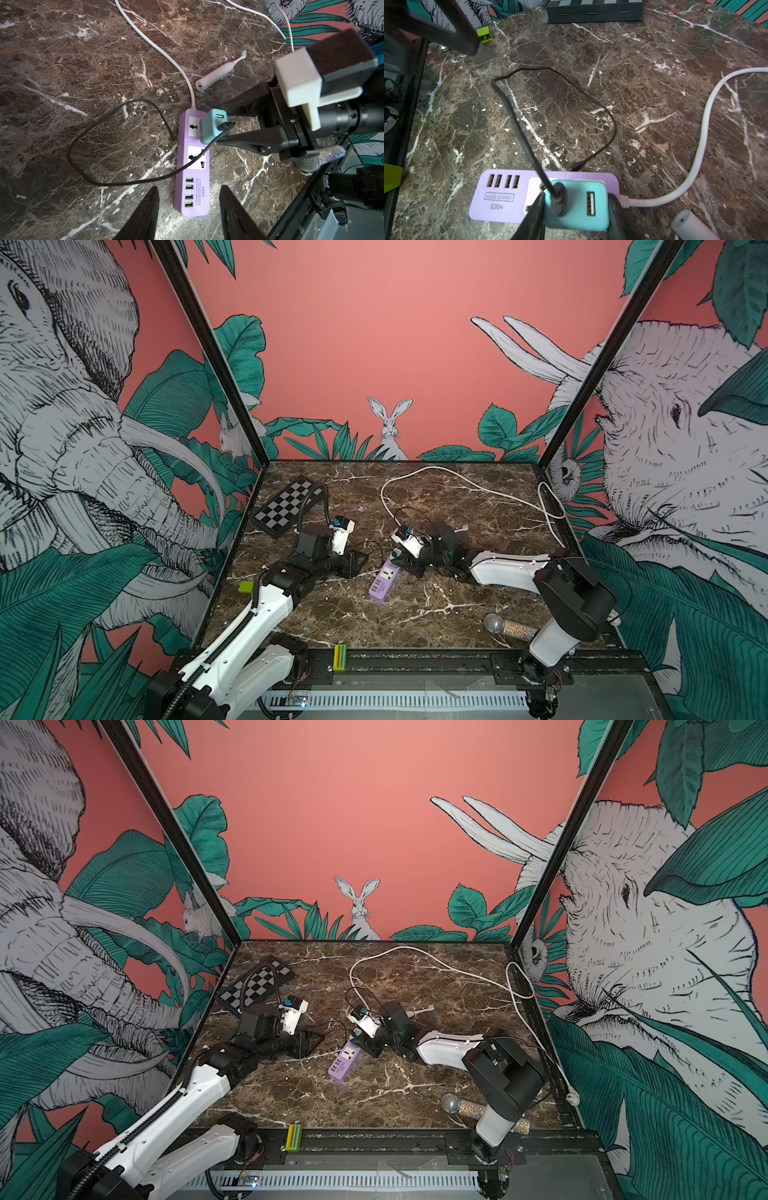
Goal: Charge the electric toothbrush
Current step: Insert the plug into the socket.
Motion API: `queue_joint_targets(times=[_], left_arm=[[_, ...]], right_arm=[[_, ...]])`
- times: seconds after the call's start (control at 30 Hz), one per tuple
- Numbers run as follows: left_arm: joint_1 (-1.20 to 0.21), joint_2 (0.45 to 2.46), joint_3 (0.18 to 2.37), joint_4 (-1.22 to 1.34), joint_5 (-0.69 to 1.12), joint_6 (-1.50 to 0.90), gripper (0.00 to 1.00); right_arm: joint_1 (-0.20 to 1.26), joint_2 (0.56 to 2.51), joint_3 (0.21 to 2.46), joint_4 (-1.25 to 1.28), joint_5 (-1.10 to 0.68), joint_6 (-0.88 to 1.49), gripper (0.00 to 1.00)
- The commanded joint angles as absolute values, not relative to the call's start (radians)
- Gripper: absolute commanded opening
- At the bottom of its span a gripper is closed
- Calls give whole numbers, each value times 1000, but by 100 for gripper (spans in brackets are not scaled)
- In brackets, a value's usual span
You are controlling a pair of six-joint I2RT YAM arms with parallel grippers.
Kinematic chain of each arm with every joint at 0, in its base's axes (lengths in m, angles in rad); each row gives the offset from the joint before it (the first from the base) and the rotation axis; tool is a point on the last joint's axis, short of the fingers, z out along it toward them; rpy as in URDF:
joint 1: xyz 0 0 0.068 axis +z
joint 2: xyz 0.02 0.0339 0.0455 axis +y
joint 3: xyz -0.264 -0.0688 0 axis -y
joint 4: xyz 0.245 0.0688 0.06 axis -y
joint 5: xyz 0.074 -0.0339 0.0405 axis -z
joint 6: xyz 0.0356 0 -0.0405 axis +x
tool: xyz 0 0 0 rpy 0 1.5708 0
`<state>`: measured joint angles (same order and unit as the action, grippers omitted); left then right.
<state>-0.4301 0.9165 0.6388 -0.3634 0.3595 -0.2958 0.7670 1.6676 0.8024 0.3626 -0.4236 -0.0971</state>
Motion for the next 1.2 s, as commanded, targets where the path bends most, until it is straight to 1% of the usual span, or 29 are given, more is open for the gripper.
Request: queue_joint_targets(times=[0.0, 0.33, 0.53, 0.8, 1.17], left_arm=[[-426, 904, 627, -344, 357, -314, 49], [-425, 922, 618, -313, 361, -328, 47], [-425, 933, 617, -303, 362, -327, 47], [-425, 938, 615, -305, 362, -324, 46], [-425, 934, 615, -301, 357, -328, 46]], right_arm=[[751, 1679, 792, 404, -412, -133, 26], [745, 1608, 783, 390, -426, -153, 26], [725, 1608, 790, 394, -420, -143, 26], [693, 1678, 795, 460, -484, -109, 26], [693, 1680, 777, 463, -528, -82, 26]])
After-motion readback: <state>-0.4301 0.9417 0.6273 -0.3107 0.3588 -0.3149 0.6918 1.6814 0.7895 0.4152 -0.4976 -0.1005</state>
